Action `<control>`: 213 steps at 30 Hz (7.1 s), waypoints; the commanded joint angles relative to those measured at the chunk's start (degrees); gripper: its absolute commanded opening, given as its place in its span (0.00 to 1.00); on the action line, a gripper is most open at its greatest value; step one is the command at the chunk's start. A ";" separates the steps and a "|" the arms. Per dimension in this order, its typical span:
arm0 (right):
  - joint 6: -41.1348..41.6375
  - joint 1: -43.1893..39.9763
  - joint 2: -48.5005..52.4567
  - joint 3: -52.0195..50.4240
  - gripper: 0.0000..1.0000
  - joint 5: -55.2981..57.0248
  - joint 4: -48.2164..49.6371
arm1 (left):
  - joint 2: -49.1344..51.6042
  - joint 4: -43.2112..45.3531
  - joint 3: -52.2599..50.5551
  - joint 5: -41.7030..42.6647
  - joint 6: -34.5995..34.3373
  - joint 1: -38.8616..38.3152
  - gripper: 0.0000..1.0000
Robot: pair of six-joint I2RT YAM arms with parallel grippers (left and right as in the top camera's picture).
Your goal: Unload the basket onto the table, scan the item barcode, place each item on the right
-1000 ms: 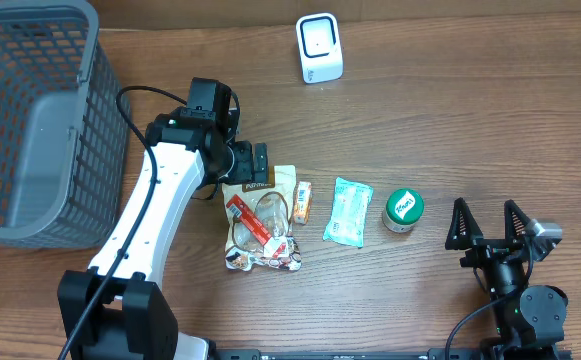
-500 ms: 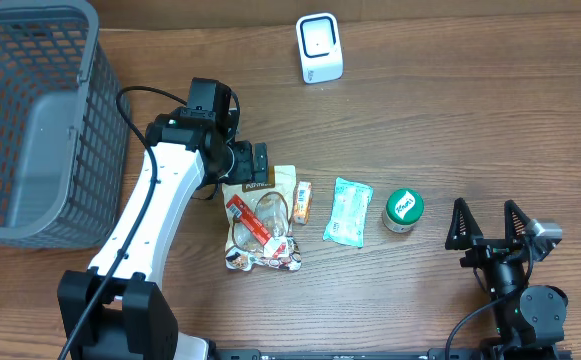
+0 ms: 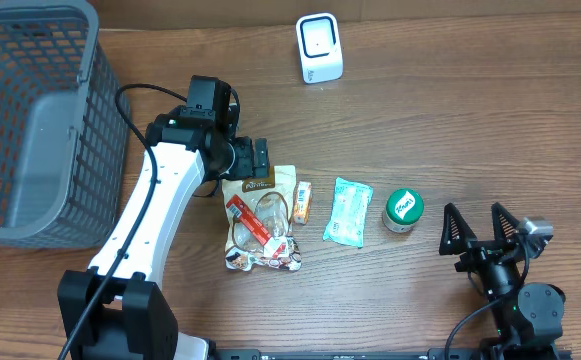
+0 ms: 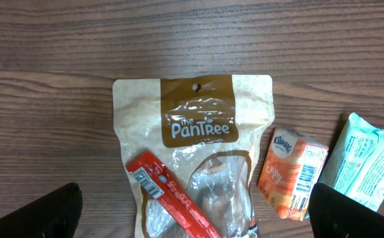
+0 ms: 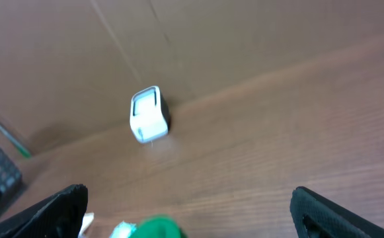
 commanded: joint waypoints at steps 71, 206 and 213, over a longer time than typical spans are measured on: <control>15.58 20.13 87.80 64.37 1.00 9.22 -51.98 | -0.92 1.16 0.85 0.02 -0.42 0.24 1.00; -16.46 20.39 108.59 94.29 0.15 9.33 -5.22 | -0.92 1.29 0.85 0.00 -0.39 0.26 1.00; -16.44 20.39 116.37 94.29 0.15 9.42 11.78 | -0.92 1.29 0.85 0.00 -0.39 0.24 1.00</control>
